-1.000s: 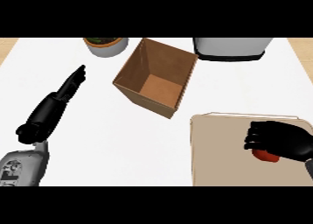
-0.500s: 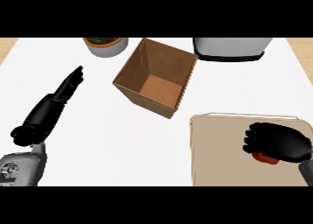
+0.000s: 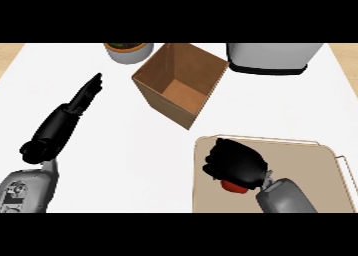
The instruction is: Pick the bell pepper from the tray and place it in the cardboard box
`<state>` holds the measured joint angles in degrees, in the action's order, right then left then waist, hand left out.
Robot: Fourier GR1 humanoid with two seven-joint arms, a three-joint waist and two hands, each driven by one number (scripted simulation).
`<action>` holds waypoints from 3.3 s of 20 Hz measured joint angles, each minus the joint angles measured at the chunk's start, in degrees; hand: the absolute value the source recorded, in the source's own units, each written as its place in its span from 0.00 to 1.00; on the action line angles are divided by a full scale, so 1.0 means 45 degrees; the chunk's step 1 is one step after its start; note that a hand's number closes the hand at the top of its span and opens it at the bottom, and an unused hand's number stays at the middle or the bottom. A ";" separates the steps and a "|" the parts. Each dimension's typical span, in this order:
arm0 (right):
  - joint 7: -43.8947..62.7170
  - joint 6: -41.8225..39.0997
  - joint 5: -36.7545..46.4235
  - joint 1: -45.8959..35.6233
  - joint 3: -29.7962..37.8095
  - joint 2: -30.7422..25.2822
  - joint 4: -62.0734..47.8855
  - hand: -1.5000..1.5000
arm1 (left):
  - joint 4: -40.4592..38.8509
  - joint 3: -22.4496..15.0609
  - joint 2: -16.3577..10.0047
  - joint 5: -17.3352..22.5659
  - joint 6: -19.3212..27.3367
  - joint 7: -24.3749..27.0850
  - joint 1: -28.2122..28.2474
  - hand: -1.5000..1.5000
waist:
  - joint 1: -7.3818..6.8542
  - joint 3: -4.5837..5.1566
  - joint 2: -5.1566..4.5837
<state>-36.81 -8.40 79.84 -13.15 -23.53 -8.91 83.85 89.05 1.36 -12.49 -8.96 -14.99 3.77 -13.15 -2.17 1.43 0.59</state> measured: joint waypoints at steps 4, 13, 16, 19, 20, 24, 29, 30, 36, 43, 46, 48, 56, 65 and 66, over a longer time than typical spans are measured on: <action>0.2790 -0.0156 -0.0582 -0.0710 -0.1401 0.1165 0.0617 1.00 | -0.0083 -0.0143 0.0062 -0.0001 -0.0099 -0.0030 -0.0255 0.50 | -0.0330 -0.0179 -0.0065; 1.0080 0.0844 -0.2935 -0.2587 -0.3251 0.1887 0.2387 1.00 | -0.0357 -0.0319 0.0252 -0.0068 -0.0098 -0.0074 -0.0510 0.50 | -0.0504 -0.0288 -0.0091; 1.2571 0.1651 -0.3745 -0.3328 -0.3183 0.1934 0.2558 1.00 | -0.0310 -0.0330 0.0248 -0.0099 -0.0085 -0.0097 -0.0515 0.50 | -0.0554 -0.0294 -0.0105; 1.4906 0.2311 -0.4342 -0.4743 -0.3040 0.1956 0.2176 1.00 | -0.0370 -0.0316 0.0236 -0.0174 -0.0035 -0.0110 -0.0600 0.50 | -0.0585 -0.0288 -0.0143; 1.5667 0.2512 -0.4525 -0.5276 -0.2986 0.1961 0.1985 1.00 | -0.0377 -0.0303 0.0200 -0.0152 -0.0086 -0.0124 -0.0629 0.50 | -0.0604 -0.0286 -0.0150; 1.7845 0.3090 -0.5618 -0.7838 -0.2360 0.1972 0.0679 1.00 | -0.0571 -0.0273 0.0263 -0.0186 -0.0025 -0.0130 -0.0762 0.50 | -0.0492 -0.0285 -0.0193; 1.8592 0.3453 -0.6506 -1.0463 -0.1774 0.1977 -0.2294 1.00 | -0.0531 -0.0043 0.0186 -0.0119 0.0011 -0.0086 -0.0742 0.50 | -0.0252 -0.0293 -0.0211; 1.8347 0.3323 -0.6672 -1.0754 -0.1527 0.1977 -0.2939 1.00 | -0.0482 0.0003 0.0137 -0.0092 -0.0023 -0.0053 -0.0661 0.50 | -0.0205 -0.0293 -0.0215; 1.7238 0.1352 -0.8328 -1.1823 -0.0359 0.1833 -0.5806 1.00 | -0.0579 0.0144 0.0130 -0.0119 0.0061 0.0118 -0.0511 0.50 | 0.0014 -0.0299 -0.0245; 1.5310 -0.0466 -0.9091 -1.2252 0.0458 0.1520 -0.8650 1.00 | -0.0473 0.0303 0.0025 -0.0034 -0.0050 0.0018 -0.0493 0.50 | 0.0156 -0.0307 -0.0229; 1.4554 -0.1314 -0.9371 -1.2412 0.0784 0.1370 -0.9591 0.00 | -0.0405 0.0289 0.0048 -0.0099 -0.0018 0.0097 -0.0340 0.50 | 0.0175 -0.0311 -0.0225; 1.3753 -0.1853 -0.9596 -1.2330 0.0939 0.1233 -0.9828 0.00 | -0.0267 0.0403 -0.0067 0.0004 -0.0134 0.0004 -0.0263 0.50 | 0.0205 -0.0314 -0.0208; 1.0770 -0.0247 -1.1016 -1.1968 0.2840 0.1438 -0.9387 0.00 | 0.0007 0.0319 0.0059 -0.0088 -0.0069 0.0176 0.0248 0.50 | 0.0282 -0.0340 -0.0201; 0.9611 0.2667 -1.4980 -1.1239 0.7014 0.1848 -0.8836 0.00 | -0.0054 0.0229 0.0126 -0.0181 -0.0051 0.0031 0.0002 0.50 | 0.0265 -0.0340 -0.0225; 0.9382 0.2823 -1.5175 -1.1199 0.7305 0.1821 -0.9029 0.00 | 0.0012 0.0200 0.0172 -0.0198 -0.0021 -0.0060 -0.0015 0.50 | 0.0250 -0.0336 -0.0226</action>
<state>5.41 4.31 11.56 -63.55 9.34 -0.72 43.22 89.10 2.26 -11.72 -9.85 -15.09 3.50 -13.22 -1.04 -0.08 -0.43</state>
